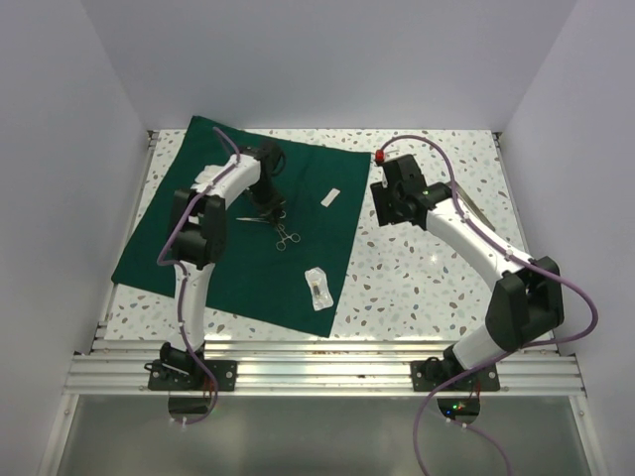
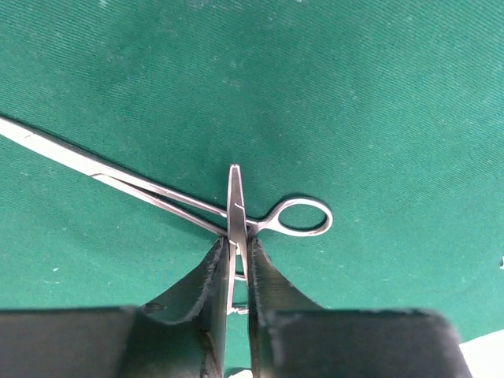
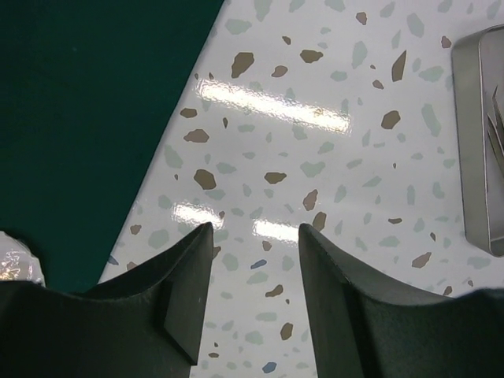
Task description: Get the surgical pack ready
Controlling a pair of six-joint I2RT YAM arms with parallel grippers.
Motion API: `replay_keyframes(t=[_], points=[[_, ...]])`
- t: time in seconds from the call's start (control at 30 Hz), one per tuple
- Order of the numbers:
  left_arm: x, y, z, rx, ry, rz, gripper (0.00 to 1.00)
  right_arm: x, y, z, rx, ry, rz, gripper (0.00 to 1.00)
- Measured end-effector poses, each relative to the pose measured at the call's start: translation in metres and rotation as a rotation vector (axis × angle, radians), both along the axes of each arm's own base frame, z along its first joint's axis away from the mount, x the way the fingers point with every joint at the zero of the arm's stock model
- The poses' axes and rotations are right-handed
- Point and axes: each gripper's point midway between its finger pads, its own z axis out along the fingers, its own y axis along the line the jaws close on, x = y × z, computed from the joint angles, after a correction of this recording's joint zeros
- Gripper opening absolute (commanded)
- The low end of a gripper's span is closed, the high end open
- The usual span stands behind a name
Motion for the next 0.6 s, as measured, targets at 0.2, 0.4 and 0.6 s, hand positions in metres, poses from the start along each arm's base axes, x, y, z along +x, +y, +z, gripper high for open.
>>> replay_keyframes(t=[0.2,0.4,0.6], points=[[-0.001,0.0,0.001,-0.003,-0.006,-0.015,0.0,-0.001,0.003,0.0,0.013,0.005,0.012,0.51],[-0.007,0.002,0.005,-0.002,-0.015,-0.061,0.0,0.002,0.022,0.002,0.065,0.016,0.063,0.51],[-0.007,-0.009,0.031,-0.088,-0.089,-0.14,0.0,0.007,0.064,0.002,0.197,0.028,0.157,0.52]])
